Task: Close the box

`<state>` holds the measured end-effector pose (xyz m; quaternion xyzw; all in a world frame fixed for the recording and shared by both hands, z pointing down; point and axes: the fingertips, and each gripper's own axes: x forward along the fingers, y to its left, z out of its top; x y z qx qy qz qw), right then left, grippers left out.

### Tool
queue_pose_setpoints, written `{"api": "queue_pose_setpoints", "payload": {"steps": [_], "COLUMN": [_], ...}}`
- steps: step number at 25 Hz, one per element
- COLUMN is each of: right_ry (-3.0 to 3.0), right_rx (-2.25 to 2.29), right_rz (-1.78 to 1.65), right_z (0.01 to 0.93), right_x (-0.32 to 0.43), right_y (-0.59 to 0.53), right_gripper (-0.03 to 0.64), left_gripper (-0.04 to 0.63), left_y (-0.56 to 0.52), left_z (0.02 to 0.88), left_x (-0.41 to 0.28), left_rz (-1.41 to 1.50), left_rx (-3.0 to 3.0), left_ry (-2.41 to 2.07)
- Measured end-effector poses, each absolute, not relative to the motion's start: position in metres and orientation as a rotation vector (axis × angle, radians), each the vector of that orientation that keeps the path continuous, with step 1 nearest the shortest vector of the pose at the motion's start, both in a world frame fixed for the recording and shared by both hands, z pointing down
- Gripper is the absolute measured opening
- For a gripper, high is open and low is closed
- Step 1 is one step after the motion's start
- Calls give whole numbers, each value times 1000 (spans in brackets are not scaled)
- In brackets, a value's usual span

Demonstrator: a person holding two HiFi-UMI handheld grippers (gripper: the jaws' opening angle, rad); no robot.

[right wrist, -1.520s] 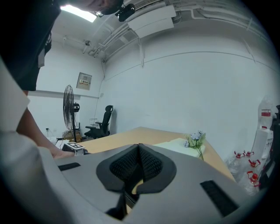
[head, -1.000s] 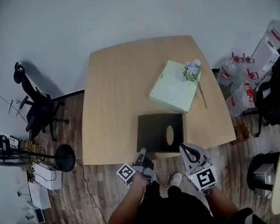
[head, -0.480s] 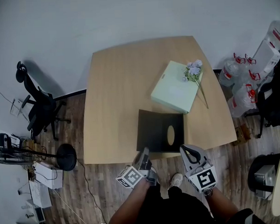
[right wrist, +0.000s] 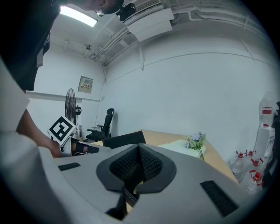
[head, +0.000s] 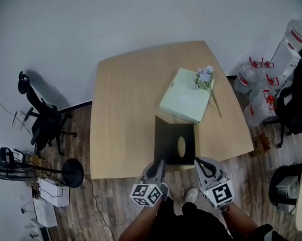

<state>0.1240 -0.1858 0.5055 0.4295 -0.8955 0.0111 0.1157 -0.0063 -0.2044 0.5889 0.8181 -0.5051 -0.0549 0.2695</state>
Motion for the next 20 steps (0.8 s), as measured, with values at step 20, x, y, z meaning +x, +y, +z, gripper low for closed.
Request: {"api": "queue_pose_setpoints", "payload": {"steps": [20], "right_ry": [-2598], "right_rx": [1349], "right_rz": [38], "right_z": [500], "right_x": [153], "right_y": [-179], "right_gripper": [14], "left_gripper": [83], "left_y": [-196], "left_z": [581], "left_x": [59], "left_rz": [492], "left_rx": [2670], "left_ry": [-1417]}}
